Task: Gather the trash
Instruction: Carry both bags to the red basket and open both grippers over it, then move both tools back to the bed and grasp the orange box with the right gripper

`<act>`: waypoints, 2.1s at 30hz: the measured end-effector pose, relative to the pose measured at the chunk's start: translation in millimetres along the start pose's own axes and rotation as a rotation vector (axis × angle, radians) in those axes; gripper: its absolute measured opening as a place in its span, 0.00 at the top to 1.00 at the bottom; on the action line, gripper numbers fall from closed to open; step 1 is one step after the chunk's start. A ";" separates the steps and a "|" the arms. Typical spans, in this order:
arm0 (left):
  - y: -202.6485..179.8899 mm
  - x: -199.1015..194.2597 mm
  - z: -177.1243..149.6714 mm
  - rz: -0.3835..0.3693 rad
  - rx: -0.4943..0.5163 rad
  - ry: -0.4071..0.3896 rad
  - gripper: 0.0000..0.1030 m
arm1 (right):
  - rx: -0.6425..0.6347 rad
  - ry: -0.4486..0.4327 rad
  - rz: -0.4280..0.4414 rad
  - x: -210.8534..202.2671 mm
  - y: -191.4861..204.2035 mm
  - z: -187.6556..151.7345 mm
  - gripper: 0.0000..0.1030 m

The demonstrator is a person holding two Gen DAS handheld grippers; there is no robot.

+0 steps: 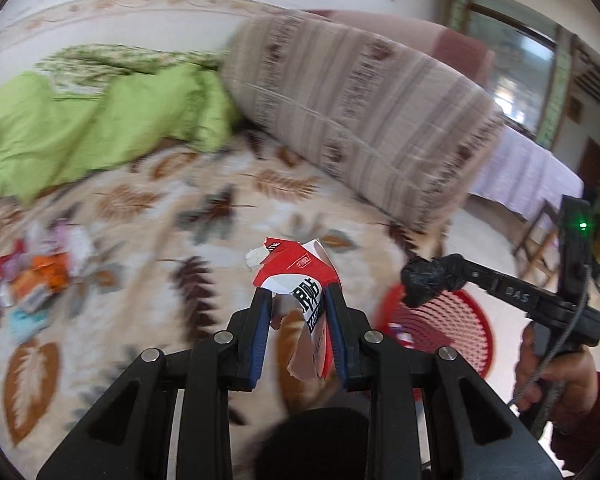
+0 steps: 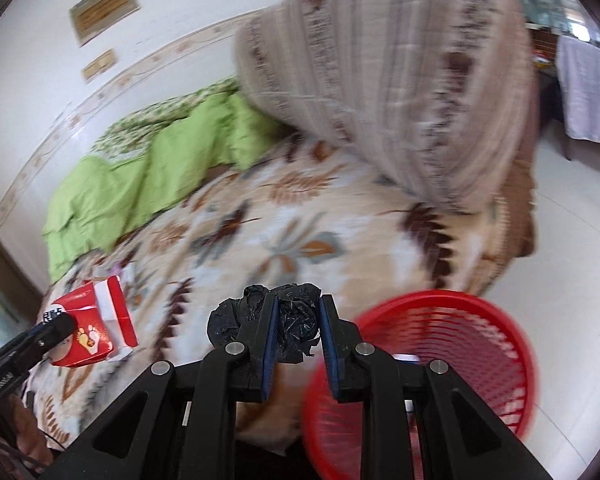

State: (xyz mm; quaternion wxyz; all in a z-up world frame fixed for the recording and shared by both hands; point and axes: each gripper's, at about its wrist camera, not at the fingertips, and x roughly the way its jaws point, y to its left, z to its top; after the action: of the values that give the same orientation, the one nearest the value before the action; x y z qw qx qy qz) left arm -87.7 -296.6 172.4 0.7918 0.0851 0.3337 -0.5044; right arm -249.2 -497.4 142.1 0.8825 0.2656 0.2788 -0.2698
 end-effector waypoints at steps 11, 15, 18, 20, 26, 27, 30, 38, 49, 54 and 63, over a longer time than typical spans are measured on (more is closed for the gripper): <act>-99.6 71.4 3.4 -0.199 0.101 0.148 0.54 | 0.078 -0.008 -0.175 -31.7 -79.2 -3.1 0.65; -84.7 65.8 4.5 -0.166 0.069 0.135 0.53 | 0.076 -0.005 -0.158 -28.8 -79.6 1.3 0.60; -60.8 55.0 5.4 -0.119 0.022 0.113 0.50 | 0.063 0.002 -0.101 -16.4 -62.0 6.5 0.60; -40.6 44.0 5.6 -0.075 -0.009 0.096 0.50 | 0.039 0.008 -0.049 -4.7 -40.1 10.0 0.59; 37.9 7.7 -4.4 0.079 -0.119 0.053 0.46 | -0.091 0.065 0.112 33.7 46.8 10.0 0.55; 53.7 1.9 -7.2 0.105 -0.148 0.048 0.46 | -0.120 0.079 0.142 42.0 67.4 9.0 0.54; 101.2 -18.4 -17.9 0.173 -0.233 0.028 0.46 | -0.182 0.117 0.201 62.4 115.6 4.3 0.54; 236.6 -73.2 -58.9 0.423 -0.451 -0.045 0.41 | -0.349 0.262 0.366 113.6 240.1 -23.7 0.45; 346.0 -95.4 -105.1 0.646 -0.643 -0.072 0.41 | -0.582 0.397 0.508 193.4 400.4 -50.6 0.35; 358.6 -95.9 -110.6 0.608 -0.682 -0.061 0.41 | -0.658 0.461 0.485 240.2 444.5 -61.2 0.34; 367.6 -92.6 -113.7 0.571 -0.711 -0.051 0.41 | -0.791 0.498 0.431 273.3 483.8 -72.6 0.50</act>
State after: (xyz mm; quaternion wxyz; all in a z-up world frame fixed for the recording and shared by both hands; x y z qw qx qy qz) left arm 151.6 1.0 68.4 0.8873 -0.1157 0.4294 -0.1220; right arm 218.5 -197.1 71.4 0.8578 0.0192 0.5003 0.1158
